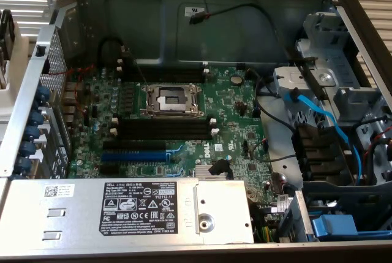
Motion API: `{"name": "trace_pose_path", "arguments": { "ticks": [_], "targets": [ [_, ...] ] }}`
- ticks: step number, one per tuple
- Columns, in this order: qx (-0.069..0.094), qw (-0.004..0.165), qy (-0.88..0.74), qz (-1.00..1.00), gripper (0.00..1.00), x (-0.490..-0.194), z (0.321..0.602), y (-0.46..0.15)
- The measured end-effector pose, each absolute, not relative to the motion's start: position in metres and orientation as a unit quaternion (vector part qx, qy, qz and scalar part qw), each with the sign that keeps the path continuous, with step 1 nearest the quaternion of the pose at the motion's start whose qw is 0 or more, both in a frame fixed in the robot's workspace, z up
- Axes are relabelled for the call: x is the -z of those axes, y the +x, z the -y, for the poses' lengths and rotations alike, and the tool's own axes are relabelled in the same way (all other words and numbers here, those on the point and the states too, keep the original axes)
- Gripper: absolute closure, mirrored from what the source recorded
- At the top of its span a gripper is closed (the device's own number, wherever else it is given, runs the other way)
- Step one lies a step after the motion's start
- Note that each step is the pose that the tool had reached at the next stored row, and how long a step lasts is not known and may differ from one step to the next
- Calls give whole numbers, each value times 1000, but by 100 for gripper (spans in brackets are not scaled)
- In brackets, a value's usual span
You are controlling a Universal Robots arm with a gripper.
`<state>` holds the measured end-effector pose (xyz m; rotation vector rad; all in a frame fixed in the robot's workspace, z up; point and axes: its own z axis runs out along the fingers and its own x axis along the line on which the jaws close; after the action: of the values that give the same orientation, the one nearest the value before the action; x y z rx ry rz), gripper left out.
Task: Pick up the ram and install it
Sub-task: 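Pick up the ram and move it above insertion slot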
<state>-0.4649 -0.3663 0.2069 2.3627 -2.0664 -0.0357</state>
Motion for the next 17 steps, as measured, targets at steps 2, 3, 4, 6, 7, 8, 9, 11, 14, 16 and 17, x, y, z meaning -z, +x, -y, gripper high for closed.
{"name": "trace_pose_path", "arguments": {
  "ticks": [2,3,4,6,7,8,9,11,14,16,17],
  "targets": [
    [11,2,753,658,75,-206,366,-465],
    [11,2,753,658,75,-205,366,-465],
    [10,2,753,658,75,-204,366,-465],
    [9,4,753,658,75,-204,366,-465],
    [9,4,753,658,75,-203,366,-465],
    [9,5,753,658,75,-203,366,-465],
    [8,5,753,658,75,-203,366,-465],
    [8,5,753,658,75,-203,366,-465],
    [8,5,753,658,75,-202,366,-465],
    [8,5,753,658,75,-202,366,-464],
    [8,5,753,658,75,-202,366,-464]
  ]
}}
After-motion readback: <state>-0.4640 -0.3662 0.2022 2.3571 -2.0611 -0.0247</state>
